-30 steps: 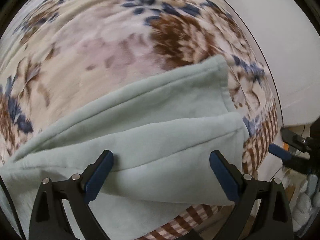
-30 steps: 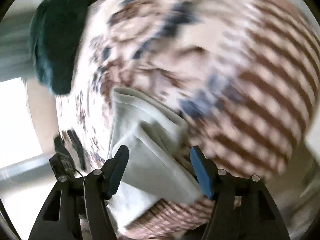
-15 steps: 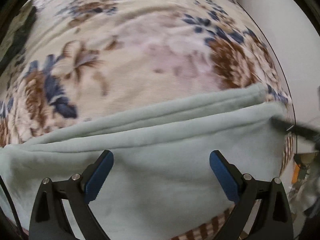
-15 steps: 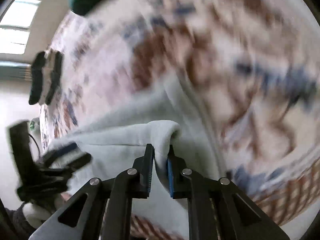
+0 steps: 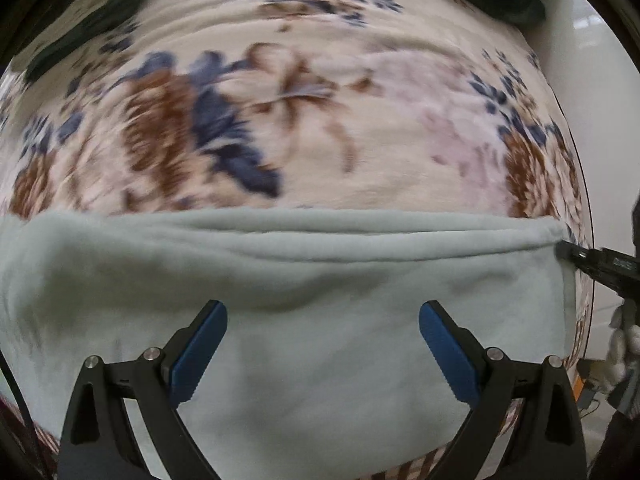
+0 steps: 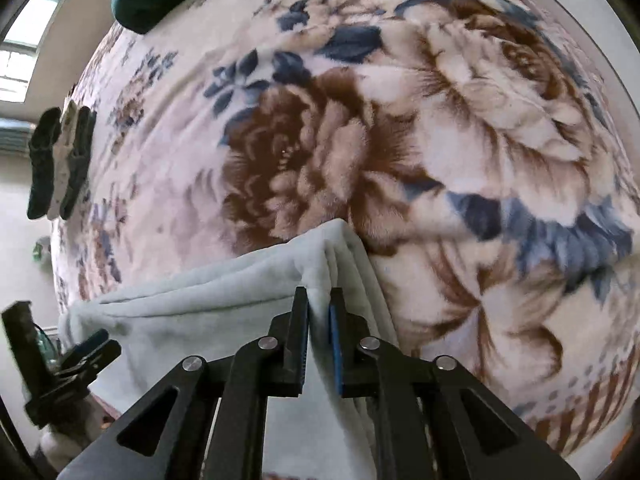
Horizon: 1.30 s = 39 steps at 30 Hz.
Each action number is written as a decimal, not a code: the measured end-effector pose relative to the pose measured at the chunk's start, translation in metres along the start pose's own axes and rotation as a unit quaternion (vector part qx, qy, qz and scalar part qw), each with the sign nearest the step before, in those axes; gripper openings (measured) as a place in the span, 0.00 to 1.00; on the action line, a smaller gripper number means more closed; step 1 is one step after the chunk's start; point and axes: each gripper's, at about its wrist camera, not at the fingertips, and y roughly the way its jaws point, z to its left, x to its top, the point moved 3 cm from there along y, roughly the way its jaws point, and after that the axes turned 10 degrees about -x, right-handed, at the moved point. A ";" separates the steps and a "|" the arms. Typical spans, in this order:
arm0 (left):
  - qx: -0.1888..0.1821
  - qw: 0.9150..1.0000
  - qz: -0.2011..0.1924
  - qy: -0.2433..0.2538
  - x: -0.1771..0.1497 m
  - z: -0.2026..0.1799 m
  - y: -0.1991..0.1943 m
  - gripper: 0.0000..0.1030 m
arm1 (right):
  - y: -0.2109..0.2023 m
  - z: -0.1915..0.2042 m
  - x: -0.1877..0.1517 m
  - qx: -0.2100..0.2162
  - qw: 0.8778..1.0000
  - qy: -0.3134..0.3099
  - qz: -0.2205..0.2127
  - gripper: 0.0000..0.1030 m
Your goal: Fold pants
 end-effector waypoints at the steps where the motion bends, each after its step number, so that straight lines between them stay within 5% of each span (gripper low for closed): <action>1: 0.004 1.000 -0.001 -0.003 -0.001 0.007 -0.005 0.95 | -0.009 0.001 -0.002 0.000 1.000 -0.002 0.003 0.14; 3: 0.018 1.000 0.000 -0.009 0.000 0.023 -0.016 0.95 | -0.033 0.016 -0.008 -0.007 0.999 -0.031 -0.005 0.18; 7: 0.031 0.999 -0.014 -0.026 0.007 0.051 -0.037 0.95 | -0.044 0.090 -0.015 0.012 0.987 -0.160 0.021 0.71; 11: 0.043 0.998 -0.019 -0.051 0.011 0.077 -0.046 0.95 | -0.022 0.164 -0.023 -0.067 0.950 -0.300 0.057 0.71; 14: 0.036 0.996 -0.034 -0.074 0.010 0.086 -0.052 0.95 | -0.036 0.188 -0.024 -0.105 0.936 -0.335 0.018 0.71; 17: 0.026 0.993 -0.046 -0.101 0.003 0.098 -0.058 0.95 | -0.064 0.182 -0.022 -0.221 0.911 -0.346 -0.039 0.71; 19: 0.024 0.991 -0.056 -0.122 -0.003 0.108 -0.064 0.95 | -0.090 0.165 -0.017 -0.249 0.914 -0.314 -0.063 0.71; 21: 0.025 0.987 -0.069 -0.144 -0.011 0.120 -0.069 0.95 | -0.100 0.163 -0.014 -0.161 0.947 -0.274 -0.039 0.71; 22: 0.029 0.985 -0.072 -0.152 -0.015 0.126 -0.071 0.95 | -0.095 0.170 -0.015 -0.117 0.954 -0.274 -0.019 0.71; 25: 0.038 0.982 -0.074 -0.170 -0.024 0.140 -0.072 0.95 | -0.044 0.209 -0.024 -0.046 0.941 -0.334 0.042 0.71; 28: 0.049 0.980 -0.071 -0.181 -0.032 0.157 -0.075 0.95 | 0.016 0.240 -0.032 -0.051 0.913 -0.396 0.081 0.69; 30: 0.052 0.979 -0.070 -0.185 -0.036 0.164 -0.076 0.95 | 0.041 0.250 -0.037 -0.057 0.897 -0.427 0.100 0.54; 32: 0.052 0.977 -0.073 -0.192 -0.041 0.172 -0.078 0.95 | 0.057 0.255 -0.047 -0.069 0.876 -0.467 0.104 0.23; 33: 0.051 0.977 -0.073 -0.195 -0.042 0.174 -0.078 0.95 | 0.060 0.254 -0.049 -0.076 0.872 -0.474 0.101 0.20; 39: 0.039 0.975 -0.074 -0.207 -0.048 0.181 -0.077 0.95 | 0.029 0.247 -0.048 -0.082 0.894 -0.439 0.047 0.13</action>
